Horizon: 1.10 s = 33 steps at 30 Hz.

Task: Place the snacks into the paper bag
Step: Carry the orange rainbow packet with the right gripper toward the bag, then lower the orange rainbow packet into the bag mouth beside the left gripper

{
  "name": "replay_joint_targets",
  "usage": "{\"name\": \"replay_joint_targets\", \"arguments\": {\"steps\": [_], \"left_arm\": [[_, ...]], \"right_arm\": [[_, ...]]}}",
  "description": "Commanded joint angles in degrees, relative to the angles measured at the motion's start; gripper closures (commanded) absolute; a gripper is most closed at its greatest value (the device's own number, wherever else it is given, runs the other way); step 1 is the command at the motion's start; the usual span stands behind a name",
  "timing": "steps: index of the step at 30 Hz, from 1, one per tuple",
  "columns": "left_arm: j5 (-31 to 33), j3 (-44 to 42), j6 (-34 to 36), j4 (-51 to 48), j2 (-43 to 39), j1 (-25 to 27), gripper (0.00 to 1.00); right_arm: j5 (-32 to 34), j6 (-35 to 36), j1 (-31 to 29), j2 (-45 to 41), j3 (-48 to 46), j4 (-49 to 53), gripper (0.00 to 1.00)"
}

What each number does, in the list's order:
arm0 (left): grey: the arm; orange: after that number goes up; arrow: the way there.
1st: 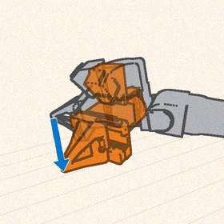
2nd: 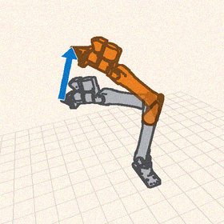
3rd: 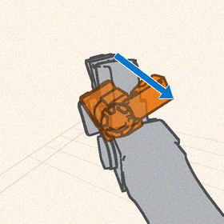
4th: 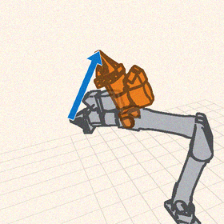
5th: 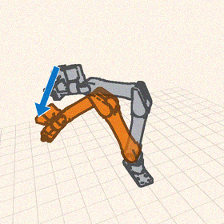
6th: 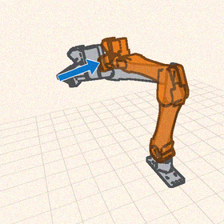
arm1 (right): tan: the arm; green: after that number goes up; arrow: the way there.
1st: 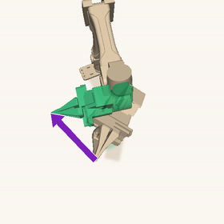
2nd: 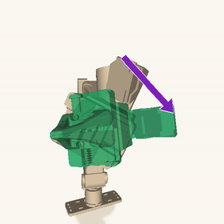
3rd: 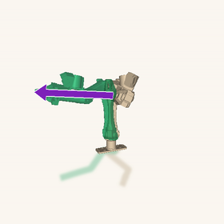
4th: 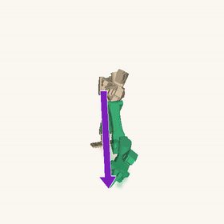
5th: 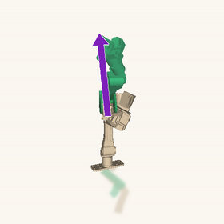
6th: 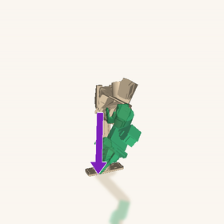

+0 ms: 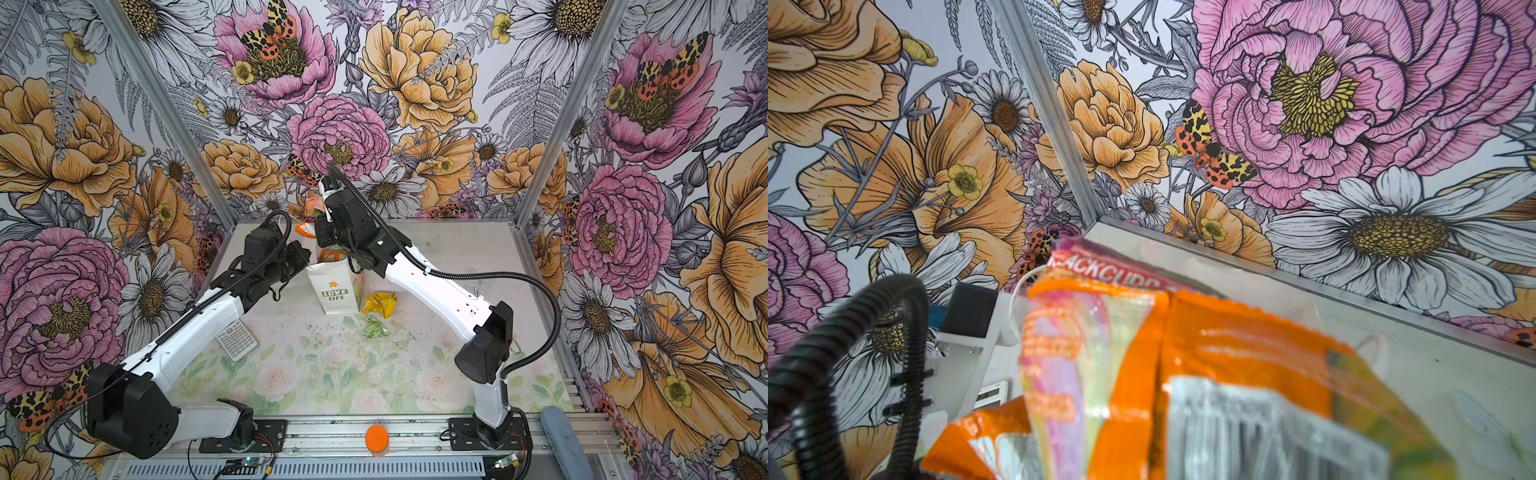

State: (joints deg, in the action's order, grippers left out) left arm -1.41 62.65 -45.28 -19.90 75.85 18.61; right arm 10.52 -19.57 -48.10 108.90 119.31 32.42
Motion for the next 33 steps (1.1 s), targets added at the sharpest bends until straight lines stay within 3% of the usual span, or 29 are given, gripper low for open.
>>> {"name": "replay_joint_targets", "arguments": {"steps": [1,19,33], "left_arm": [[-0.08,-1.0,0.1,-2.41,-0.36,-0.07,1.0],[0.18,-0.79,0.01,-2.42,-0.36,0.29,1.0],[0.18,-0.71,0.0,-2.38,-0.09,0.28,1.0]], "right_arm": [[2.9,2.01,-0.23,0.86,0.21,0.71,0.88],[8.15,4.64,-0.77,3.92,2.64,5.93,0.87],[9.15,4.99,-1.3,4.11,3.26,6.51,0.68]]}}
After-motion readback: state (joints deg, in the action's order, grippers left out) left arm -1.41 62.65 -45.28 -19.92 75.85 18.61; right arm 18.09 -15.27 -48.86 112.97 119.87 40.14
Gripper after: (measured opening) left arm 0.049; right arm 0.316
